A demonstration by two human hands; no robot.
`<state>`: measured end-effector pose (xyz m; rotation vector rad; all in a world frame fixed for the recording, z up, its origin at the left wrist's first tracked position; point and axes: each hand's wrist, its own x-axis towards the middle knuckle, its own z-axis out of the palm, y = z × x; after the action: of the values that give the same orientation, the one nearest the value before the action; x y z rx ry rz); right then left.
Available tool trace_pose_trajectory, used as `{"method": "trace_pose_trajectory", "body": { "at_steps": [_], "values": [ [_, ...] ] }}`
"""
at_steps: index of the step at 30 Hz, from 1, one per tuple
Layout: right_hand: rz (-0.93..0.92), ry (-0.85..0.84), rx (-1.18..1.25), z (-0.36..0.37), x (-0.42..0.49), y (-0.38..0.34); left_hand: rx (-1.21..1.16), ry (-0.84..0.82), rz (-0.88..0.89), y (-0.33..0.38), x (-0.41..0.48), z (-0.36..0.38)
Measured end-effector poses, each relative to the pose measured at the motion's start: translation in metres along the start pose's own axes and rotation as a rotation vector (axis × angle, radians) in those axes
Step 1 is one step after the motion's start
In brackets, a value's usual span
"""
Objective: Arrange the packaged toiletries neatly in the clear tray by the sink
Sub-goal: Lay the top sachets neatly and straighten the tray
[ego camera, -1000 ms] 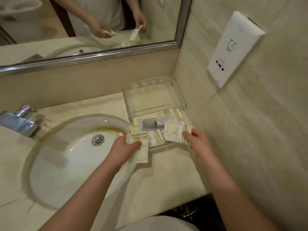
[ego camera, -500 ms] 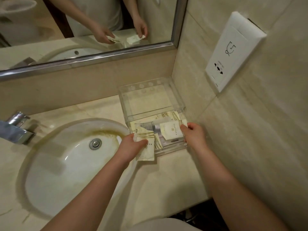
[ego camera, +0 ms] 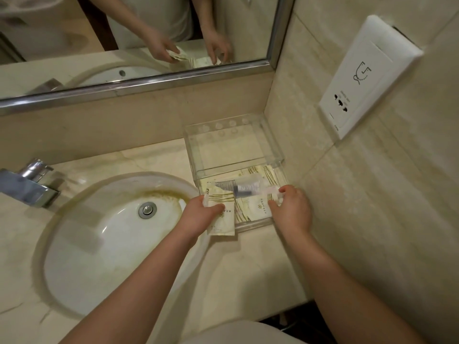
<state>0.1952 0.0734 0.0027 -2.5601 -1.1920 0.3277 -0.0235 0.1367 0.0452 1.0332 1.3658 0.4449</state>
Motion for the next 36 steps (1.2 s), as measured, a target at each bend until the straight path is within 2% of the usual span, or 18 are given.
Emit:
{"method": "trace_pose_trajectory", "body": {
  "at_steps": [2, 4, 7, 10, 14, 17, 22, 25, 28, 33, 36],
  "values": [
    [-0.025, 0.084, 0.044, -0.006, -0.008, -0.006, -0.015, -0.009, -0.002, 0.0, 0.0, -0.002],
    [-0.053, 0.077, 0.232, -0.015, -0.019, -0.019, -0.027, -0.027, -0.001, 0.001, -0.001, -0.003],
    [-0.033, -0.248, 0.567, -0.027, -0.038, -0.049, -0.043, -0.072, 0.001, 0.003, -0.003, 0.0],
    [-0.118, -0.436, 0.554, -0.021, -0.048, -0.068, -0.015, -0.146, 0.016, 0.006, -0.006, 0.001],
    [-0.134, -0.415, 0.467, -0.017, -0.047, -0.07, -0.071, -0.251, -0.015, 0.006, -0.013, -0.005],
    [-0.11, -0.44, 0.531, -0.019, -0.046, -0.068, -0.1, -0.293, -0.054, 0.008, -0.016, -0.009],
    [0.045, -0.347, 0.707, -0.026, -0.038, -0.059, -0.118, -0.264, -0.075, 0.011, -0.015, -0.018],
    [0.24, -0.216, 0.858, -0.029, -0.032, -0.036, 0.079, -0.134, 0.036, 0.016, -0.007, -0.024],
    [0.483, -0.186, 1.079, -0.026, -0.032, -0.014, 0.356, 0.009, 0.21, 0.025, 0.012, -0.028],
    [0.625, -0.143, 1.207, -0.018, -0.04, 0.003, 0.987, 0.151, 0.566, 0.031, 0.043, -0.012],
    [0.664, -0.15, 1.231, -0.015, -0.045, 0.007, 1.165, 0.168, 0.727, 0.032, 0.057, 0.004]
  ]
}}
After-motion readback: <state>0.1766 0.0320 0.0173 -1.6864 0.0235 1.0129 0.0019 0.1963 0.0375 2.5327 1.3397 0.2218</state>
